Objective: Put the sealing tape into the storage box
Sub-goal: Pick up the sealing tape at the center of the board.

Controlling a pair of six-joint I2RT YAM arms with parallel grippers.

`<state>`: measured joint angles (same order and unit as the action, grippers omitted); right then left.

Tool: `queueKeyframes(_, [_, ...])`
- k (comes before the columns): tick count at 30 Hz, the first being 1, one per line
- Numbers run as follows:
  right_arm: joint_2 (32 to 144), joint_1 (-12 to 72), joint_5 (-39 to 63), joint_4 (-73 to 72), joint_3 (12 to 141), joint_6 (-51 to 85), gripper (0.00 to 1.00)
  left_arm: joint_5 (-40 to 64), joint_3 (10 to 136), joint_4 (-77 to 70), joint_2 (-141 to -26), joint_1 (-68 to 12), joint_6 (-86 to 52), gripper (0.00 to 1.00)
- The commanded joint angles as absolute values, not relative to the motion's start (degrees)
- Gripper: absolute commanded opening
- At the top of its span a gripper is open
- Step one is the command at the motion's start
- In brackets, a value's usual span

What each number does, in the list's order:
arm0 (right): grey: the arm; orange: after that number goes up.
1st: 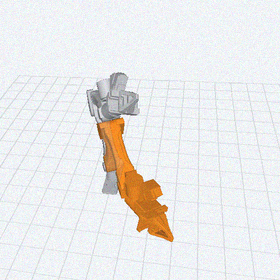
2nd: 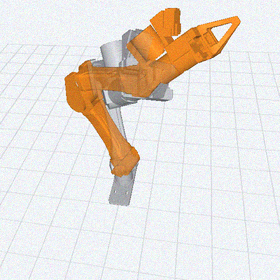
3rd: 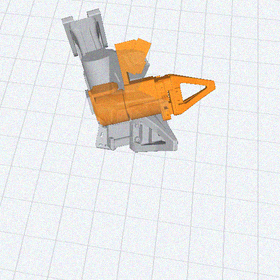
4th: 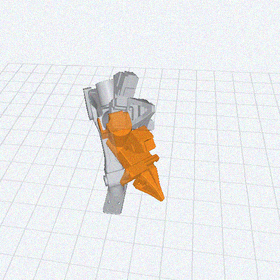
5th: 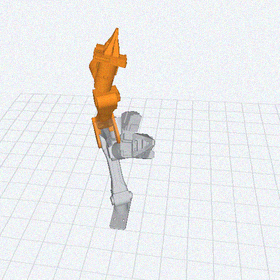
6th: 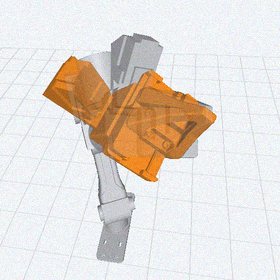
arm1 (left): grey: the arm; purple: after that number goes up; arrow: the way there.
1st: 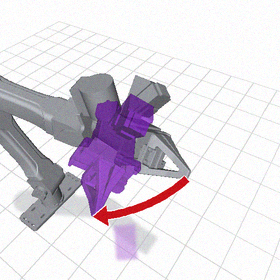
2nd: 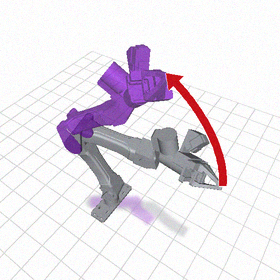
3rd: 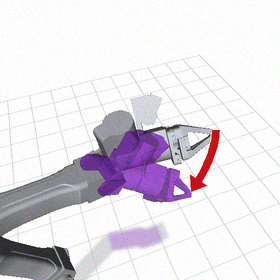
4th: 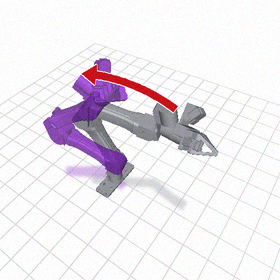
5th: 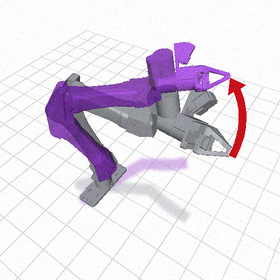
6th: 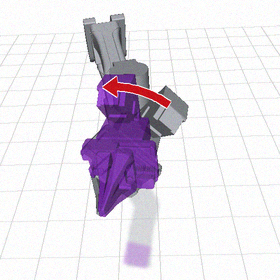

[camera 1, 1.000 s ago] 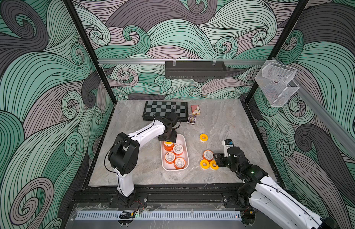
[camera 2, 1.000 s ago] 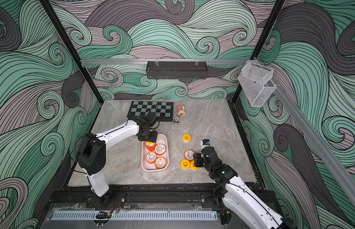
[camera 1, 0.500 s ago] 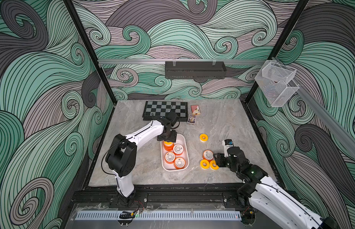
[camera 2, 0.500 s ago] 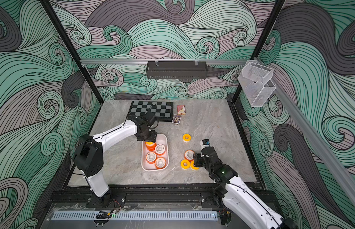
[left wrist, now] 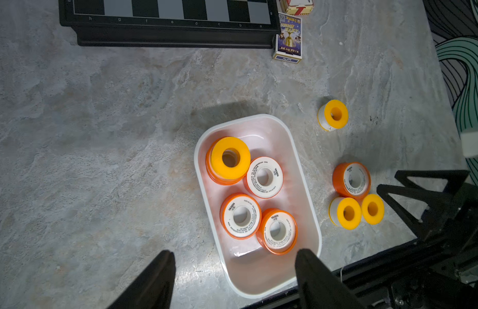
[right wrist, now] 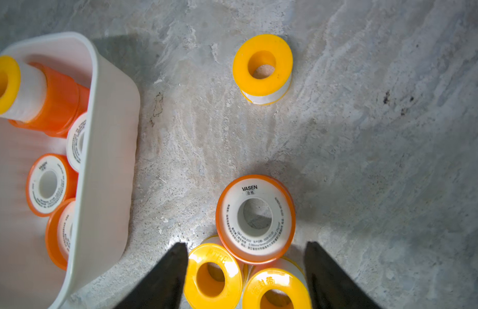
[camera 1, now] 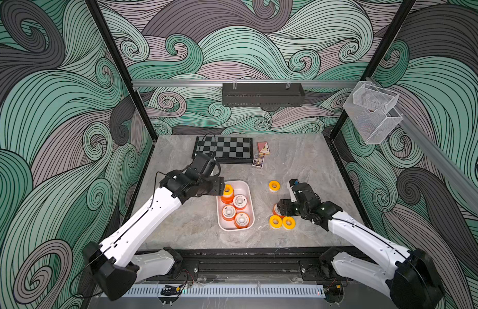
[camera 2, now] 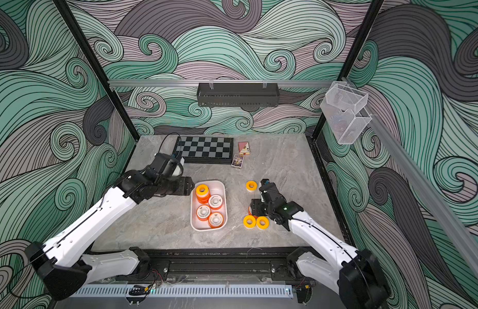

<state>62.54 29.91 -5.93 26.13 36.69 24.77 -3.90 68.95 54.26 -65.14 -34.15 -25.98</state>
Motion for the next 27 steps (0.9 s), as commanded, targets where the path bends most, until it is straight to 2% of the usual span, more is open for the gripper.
queueKeyframes(1, [65.88, 29.53, -6.94, 32.27, 40.98, 22.59, 0.90, -5.21, 63.99, 55.41, -58.97, -34.45, -24.63, 0.77])
queueKeyframes(6, [71.40, 29.20, -5.62, 34.93, 44.73, 21.72, 0.91, -4.93, 58.89, 54.51, -53.71, -34.37, -24.57, 0.78])
queueKeyframes(19, [84.39, 29.09, -5.84, 37.38, 49.02, 21.60, 0.89, -5.43, 57.88, 54.85, -52.74, -34.37, -24.31, 0.78])
queueKeyframes(27, [90.89, 29.09, -3.21, 37.27, 51.58, 21.06, 0.78, -5.80, 57.71, 55.02, -52.56, -34.39, -24.11, 0.78])
